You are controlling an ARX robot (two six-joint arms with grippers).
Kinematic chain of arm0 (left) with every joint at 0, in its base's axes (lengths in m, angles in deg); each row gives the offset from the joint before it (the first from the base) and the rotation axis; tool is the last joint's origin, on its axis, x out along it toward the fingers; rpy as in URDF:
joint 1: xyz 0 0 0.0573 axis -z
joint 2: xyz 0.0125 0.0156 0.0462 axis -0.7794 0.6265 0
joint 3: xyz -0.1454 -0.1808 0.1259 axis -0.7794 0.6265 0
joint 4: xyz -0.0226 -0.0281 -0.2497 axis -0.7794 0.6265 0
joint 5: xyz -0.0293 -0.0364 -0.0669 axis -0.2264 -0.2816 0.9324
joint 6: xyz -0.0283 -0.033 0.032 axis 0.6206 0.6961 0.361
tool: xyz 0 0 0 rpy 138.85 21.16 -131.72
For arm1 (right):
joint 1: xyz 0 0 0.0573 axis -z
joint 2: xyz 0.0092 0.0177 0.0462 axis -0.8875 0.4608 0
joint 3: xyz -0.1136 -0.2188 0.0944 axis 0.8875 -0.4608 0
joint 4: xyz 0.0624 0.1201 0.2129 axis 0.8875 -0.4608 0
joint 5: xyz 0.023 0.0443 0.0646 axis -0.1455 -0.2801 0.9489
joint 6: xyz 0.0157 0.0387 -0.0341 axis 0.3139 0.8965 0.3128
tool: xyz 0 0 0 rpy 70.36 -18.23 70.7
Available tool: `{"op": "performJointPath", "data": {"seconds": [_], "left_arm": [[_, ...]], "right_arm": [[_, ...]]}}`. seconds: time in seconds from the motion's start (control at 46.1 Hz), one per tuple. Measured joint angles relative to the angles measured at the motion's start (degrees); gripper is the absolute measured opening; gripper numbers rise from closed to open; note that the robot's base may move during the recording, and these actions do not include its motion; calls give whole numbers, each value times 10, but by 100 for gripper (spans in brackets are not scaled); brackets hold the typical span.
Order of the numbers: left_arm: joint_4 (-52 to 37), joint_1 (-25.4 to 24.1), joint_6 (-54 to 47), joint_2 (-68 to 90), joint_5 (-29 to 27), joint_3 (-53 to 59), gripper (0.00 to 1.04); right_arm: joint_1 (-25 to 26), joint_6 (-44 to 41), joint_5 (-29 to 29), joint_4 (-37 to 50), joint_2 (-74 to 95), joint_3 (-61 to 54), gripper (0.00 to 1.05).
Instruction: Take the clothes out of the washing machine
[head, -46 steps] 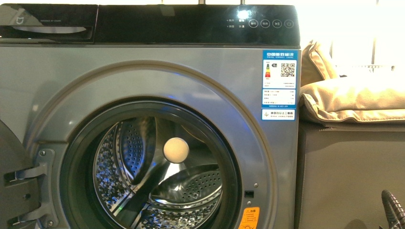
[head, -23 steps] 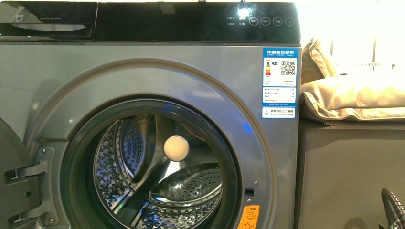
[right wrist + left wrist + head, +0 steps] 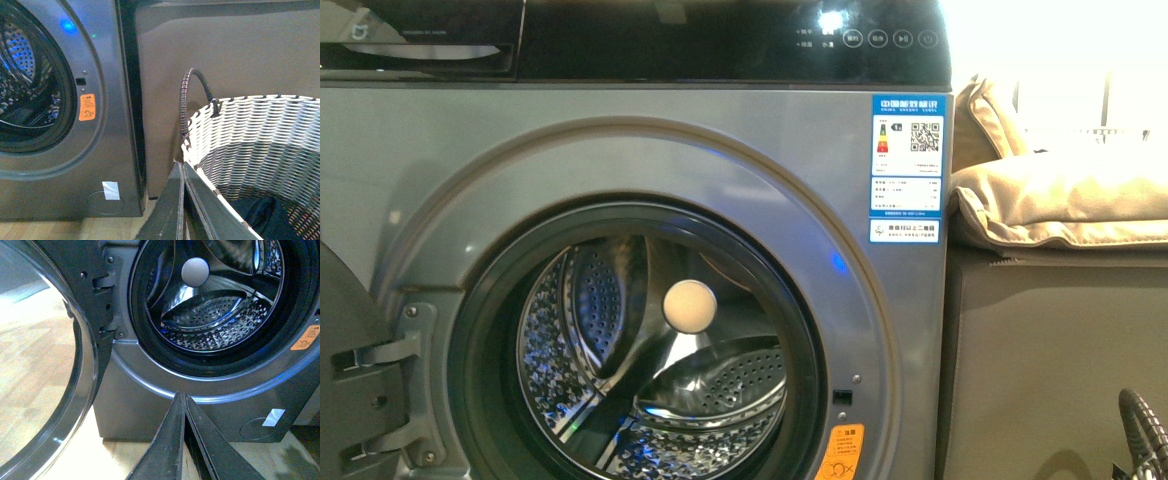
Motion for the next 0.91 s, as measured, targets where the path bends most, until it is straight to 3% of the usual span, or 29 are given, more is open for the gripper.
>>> {"op": "performJointPath", "data": {"seconds": [0.26,0.325,0.628,0.693,0.802,0.91], "left_arm": [[0,0,1,0,0,0,4],[0,0,0,0,0,0,19],[0,0,0,0,0,0,87],[0,0,0,0,0,0,97],[0,0,0,0,0,0,98],[0,0,0,0,0,0,98]], "right_arm": [[0,0,0,0,0,0,2],[0,0,0,0,0,0,5],[0,0,0,0,0,0,71],[0,0,0,0,0,0,81],[0,0,0,0,0,0,98],[0,0,0,0,0,0,97]]}}
